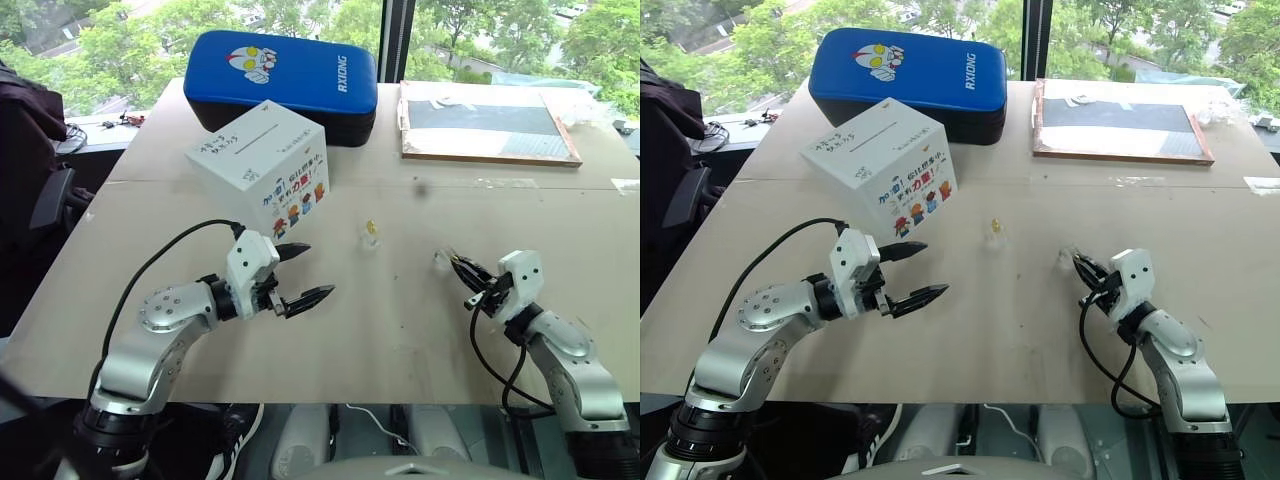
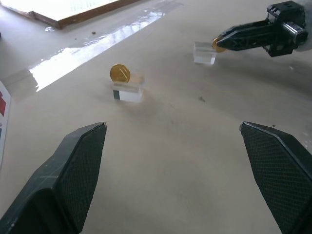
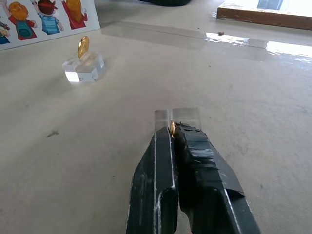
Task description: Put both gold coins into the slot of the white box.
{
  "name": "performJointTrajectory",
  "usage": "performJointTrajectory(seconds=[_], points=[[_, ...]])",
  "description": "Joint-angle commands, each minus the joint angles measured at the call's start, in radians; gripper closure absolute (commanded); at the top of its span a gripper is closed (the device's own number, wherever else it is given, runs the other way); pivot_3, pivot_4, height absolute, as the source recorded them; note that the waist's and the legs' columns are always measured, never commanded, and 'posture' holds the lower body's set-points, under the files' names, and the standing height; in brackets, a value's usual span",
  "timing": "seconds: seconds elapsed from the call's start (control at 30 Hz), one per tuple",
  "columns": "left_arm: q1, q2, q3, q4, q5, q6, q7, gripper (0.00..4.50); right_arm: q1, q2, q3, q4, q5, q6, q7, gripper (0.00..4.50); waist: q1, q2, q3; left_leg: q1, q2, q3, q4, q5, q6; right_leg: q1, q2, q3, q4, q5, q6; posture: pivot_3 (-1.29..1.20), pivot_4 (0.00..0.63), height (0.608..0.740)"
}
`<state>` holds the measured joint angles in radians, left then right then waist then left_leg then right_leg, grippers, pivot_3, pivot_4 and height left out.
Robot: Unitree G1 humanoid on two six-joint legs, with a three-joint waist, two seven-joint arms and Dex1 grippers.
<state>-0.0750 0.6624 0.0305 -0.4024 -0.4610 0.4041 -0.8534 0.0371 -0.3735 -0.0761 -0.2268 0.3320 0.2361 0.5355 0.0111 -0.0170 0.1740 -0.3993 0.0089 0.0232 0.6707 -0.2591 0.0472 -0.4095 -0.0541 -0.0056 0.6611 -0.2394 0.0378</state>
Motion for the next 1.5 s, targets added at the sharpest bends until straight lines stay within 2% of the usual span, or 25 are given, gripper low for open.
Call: performJointTrajectory(seconds=[0.03, 0.17, 0.23, 0.37, 0.5, 0.67, 0.8, 0.93, 1.03, 1.1, 1.13, 1.17, 1.5], points=[[-0.019, -0.012, 0.007, -0.047, -0.028, 0.010, 0.009, 0.00, -0.022, 0.018, -0.040, -0.062, 0.064, 0.016, -0.012, 4.38, 0.000, 0.000, 0.000, 0.000, 0.000, 0.000, 0.000, 0.000, 0.000, 0.000, 0.000, 0.000, 0.000, 0.000, 0.000, 0.00, 0.150, 0.740], [-0.051, -0.084, 0.019, -0.075, -0.127, 0.082, 0.062, 0.00, -0.052, 0.060, -0.069, -0.139, 0.226, 0.117, -0.022, 4.38, 0.001, 0.000, 0.000, 0.000, 0.000, 0.000, 0.000, 0.000, 0.000, 0.000, 0.000, 0.000, 0.000, 0.000, 0.000, 0.00, 0.150, 0.740], [-0.077, -0.143, 0.033, -0.078, -0.198, 0.132, 0.112, 0.00, -0.072, 0.083, -0.075, -0.198, 0.364, 0.198, -0.024, 4.38, 0.001, 0.000, 0.000, 0.000, 0.000, -0.001, 0.000, 0.000, 0.000, 0.000, -0.001, 0.001, 0.000, 0.000, 0.000, 0.00, 0.150, 0.740], [-0.129, -0.293, 0.055, -0.074, -0.381, 0.233, 0.237, 0.00, -0.128, 0.118, -0.075, -0.310, 0.697, 0.388, -0.114, 4.38, 0.000, 0.000, 0.000, 0.000, 0.000, -0.002, 0.000, 0.000, 0.000, 0.001, -0.001, 0.001, 0.001, 0.000, 0.001, 0.00, 0.150, 0.740], [-0.161, -0.430, 0.078, -0.072, -0.605, 0.301, 0.351, 0.00, -0.183, 0.153, -0.050, -0.364, 0.954, 0.463, -0.247, 4.38, 0.000, -0.001, 0.000, -0.001, 0.000, -0.002, 0.000, 0.000, 0.000, 0.001, -0.001, 0.001, 0.001, 0.001, 0.001, 0.00, 0.150, 0.740], [-0.168, -0.540, 0.079, -0.073, -0.811, 0.323, 0.447, 0.00, -0.224, 0.186, 0.004, -0.385, 1.122, 0.481, -0.349, 4.38, -0.002, -0.001, 0.000, -0.001, 0.000, -0.002, 0.001, 0.000, 0.000, 0.001, 0.000, 0.001, 0.001, 0.000, 0.001, 0.00, 0.150, 0.740], [-0.172, -0.547, 0.084, -0.061, -0.860, 0.322, 0.456, 0.00, -0.236, 0.188, 0.036, -0.385, 1.159, 0.473, -0.372, 4.38, -0.005, -0.001, 0.000, -0.001, -0.001, -0.002, 0.001, 0.000, 0.000, 0.001, 0.001, 0.001, 0.001, 0.000, 0.001, 0.00, 0.150, 0.740], [-0.171, -0.528, 0.089, -0.060, -0.895, 0.320, 0.430, 1.14, -0.233, 0.190, 0.056, -0.383, 1.163, 0.460, -0.374, 4.50, -0.008, -0.001, 0.000, -0.001, -0.001, -0.002, 0.001, 0.000, 0.000, 0.001, 0.002, -0.001, 0.000, 0.000, 0.001, 0.00, 0.150, 0.740], [-0.164, -0.513, 0.070, -0.069, -0.906, 0.329, 0.408, 2.75, -0.230, 0.186, 0.063, -0.384, 1.163, 0.453, -0.373, 4.50, -0.012, -0.001, 0.000, -0.001, -0.001, -0.002, 0.001, 0.000, 0.000, 0.001, 0.002, -0.001, 0.000, 0.000, 0.001, 0.00, 0.150, 0.740], [-0.161, -0.504, 0.058, -0.072, -0.907, 0.332, 0.395, 3.53, -0.230, 0.181, 0.063, -0.385, 1.165, 0.452, -0.372, 4.50, -0.013, -0.001, 0.000, -0.001, -0.001, -0.002, 0.000, 0.000, 0.000, 0.001, 0.003, -0.001, 0.000, 0.000, 0.001, 0.00, 0.150, 0.740], [-0.160, -0.500, 0.054, -0.073, -0.907, 0.336, 0.391, 4.06, -0.229, 0.178, 0.063, -0.386, 1.164, 0.452, -0.371, 4.50, -0.017, -0.001, 0.000, -0.001, -0.001, -0.002, 0.000, 0.000, 0.000, 0.001, 0.003, -0.001, 0.000, 0.000, 0.001, 0.00, 0.150, 0.740], [-0.159, -0.494, 0.048, -0.073, -0.905, 0.341, 0.384, 4.35, -0.229, 0.176, 0.065, -0.387, 1.163, 0.451, -0.371, 4.50, -0.018, -0.001, 0.000, -0.001, -0.001, -0.002, 0.000, 0.000, 0.000, 0.001, 0.003, -0.001, 0.000, 0.000, 0.001, 0.00, 0.150, 0.740], [-0.155, -0.472, 0.019, -0.068, -0.893, 0.338, 0.367, 4.43, -0.244, 0.146, 0.088, -0.394, 1.149, 0.454, -0.361, 4.50, -0.022, -0.001, 0.000, -0.001, -0.001, -0.002, 0.000, 0.000, 0.000, 0.000, 0.003, -0.001, 0.000, 0.000, 0.001, 0.00, 0.150, 0.740]])
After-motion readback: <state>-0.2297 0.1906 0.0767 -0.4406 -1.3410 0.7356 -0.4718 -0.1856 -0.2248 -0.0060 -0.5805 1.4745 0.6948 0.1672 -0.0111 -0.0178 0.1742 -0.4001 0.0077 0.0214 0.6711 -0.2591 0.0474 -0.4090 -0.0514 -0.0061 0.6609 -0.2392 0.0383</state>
